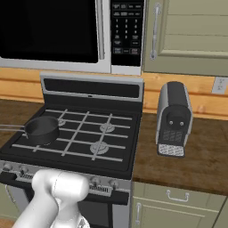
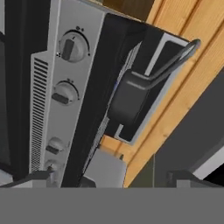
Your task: Turn off the front left burner of the stove.
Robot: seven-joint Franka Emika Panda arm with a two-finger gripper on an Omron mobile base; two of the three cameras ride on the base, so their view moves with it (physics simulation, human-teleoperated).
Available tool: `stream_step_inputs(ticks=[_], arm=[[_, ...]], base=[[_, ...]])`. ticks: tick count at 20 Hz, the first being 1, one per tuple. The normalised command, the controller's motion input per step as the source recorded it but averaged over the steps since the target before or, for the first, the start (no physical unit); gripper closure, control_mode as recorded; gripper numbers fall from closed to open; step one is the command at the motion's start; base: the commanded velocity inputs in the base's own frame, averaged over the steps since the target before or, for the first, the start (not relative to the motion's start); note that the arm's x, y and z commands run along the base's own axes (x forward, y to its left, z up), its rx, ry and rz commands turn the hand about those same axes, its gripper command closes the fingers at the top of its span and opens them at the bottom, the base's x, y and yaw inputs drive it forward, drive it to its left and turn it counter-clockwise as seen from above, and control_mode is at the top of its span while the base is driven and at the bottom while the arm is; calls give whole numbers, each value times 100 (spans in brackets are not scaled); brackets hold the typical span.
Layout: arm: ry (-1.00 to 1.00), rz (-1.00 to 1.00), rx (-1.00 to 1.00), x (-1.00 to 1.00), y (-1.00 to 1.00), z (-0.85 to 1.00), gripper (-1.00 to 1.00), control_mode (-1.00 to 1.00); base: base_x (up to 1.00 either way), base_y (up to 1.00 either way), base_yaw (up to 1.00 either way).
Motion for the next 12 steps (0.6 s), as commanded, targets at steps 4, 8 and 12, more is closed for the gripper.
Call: stream_step_inputs(ticks=[4, 8, 12], arm=[[-13, 0, -5, 54, 0, -31, -100, -100], [-11, 0, -1, 66, 0, -23, -100, -100], [-1, 0, 0, 57, 0, -18, -100, -100]], base=[[0, 0, 0], [0, 0, 0], [0, 0, 0]])
